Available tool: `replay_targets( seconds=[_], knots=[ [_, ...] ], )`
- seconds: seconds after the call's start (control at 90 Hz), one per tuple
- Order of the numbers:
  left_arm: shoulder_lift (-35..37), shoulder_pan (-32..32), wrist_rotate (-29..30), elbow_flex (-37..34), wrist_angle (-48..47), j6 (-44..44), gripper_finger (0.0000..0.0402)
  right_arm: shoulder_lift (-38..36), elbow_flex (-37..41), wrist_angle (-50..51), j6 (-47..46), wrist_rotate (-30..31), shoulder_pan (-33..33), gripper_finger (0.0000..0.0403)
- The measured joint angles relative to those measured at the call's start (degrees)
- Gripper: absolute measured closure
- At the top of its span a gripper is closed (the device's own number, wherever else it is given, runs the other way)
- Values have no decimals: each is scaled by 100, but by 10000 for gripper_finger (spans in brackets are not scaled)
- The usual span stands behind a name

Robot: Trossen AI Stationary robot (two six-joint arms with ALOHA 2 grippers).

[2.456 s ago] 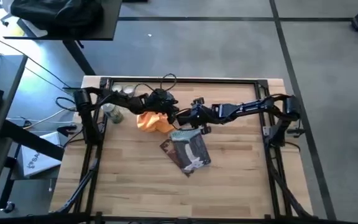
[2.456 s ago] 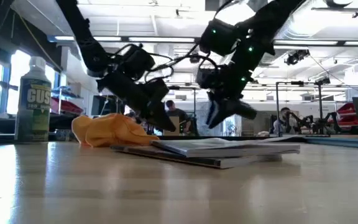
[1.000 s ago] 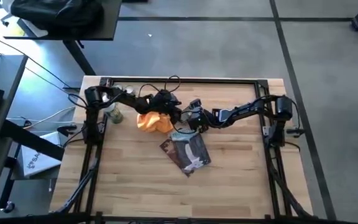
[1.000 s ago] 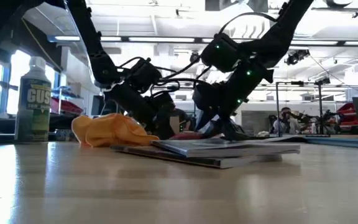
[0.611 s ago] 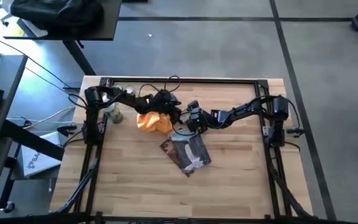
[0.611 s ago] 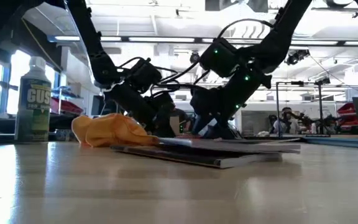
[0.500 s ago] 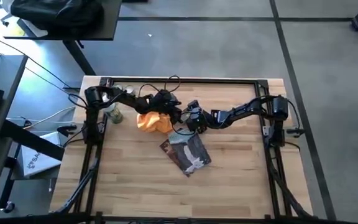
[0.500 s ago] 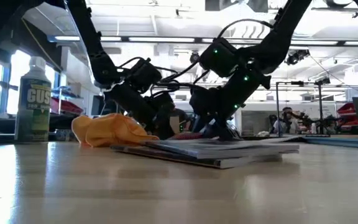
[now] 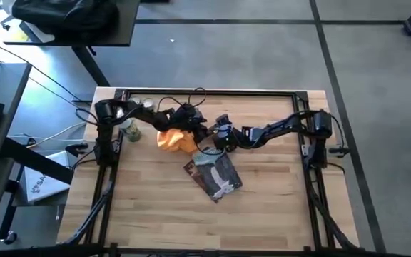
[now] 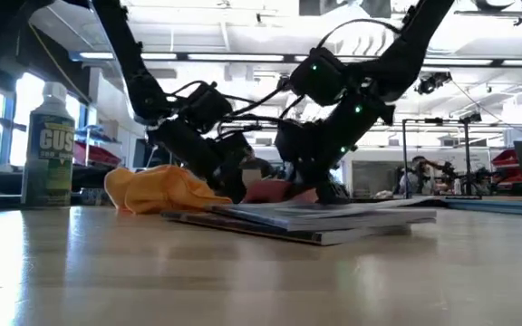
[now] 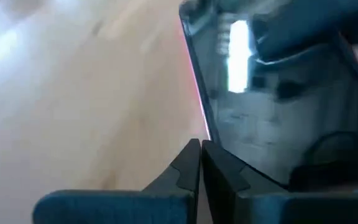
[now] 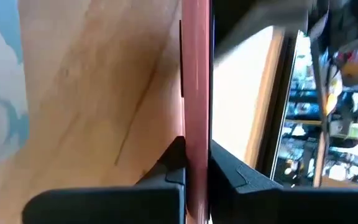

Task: Apply microfiber cloth
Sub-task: Spray the cellphone using the spray bottle

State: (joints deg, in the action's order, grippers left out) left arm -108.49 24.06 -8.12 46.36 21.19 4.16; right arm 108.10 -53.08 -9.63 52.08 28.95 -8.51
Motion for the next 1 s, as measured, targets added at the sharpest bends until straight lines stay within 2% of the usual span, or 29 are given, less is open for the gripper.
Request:
replay_targets(
  seconds=[0.189, 0.333, 0.444, 0.611, 0.767, 1.0],
  knots=[
    [980, -4, 348, -686, 702, -428, 402, -810, -55, 735, -886, -6, -15, 401],
    [1478, -66, 68, -1480, 2549, -484, 402, -1552, -53, 1387, -1860, -233, -86, 401],
    [1521, -119, -325, -1963, 3920, -389, 402, -2105, 6, 1633, -3097, -977, -229, 402],
    [1526, -309, -487, -2083, 4599, -339, 393, -2628, 248, 1467, -4340, -2080, -253, 402],
    [1530, -568, -417, -2082, 5182, 37, 369, -2711, 302, 1473, -4721, -2347, -20, 402],
    [1537, -864, -752, -2082, 5848, 238, 328, -2937, 8, 1261, -4837, -2713, 249, 402]
  ],
)
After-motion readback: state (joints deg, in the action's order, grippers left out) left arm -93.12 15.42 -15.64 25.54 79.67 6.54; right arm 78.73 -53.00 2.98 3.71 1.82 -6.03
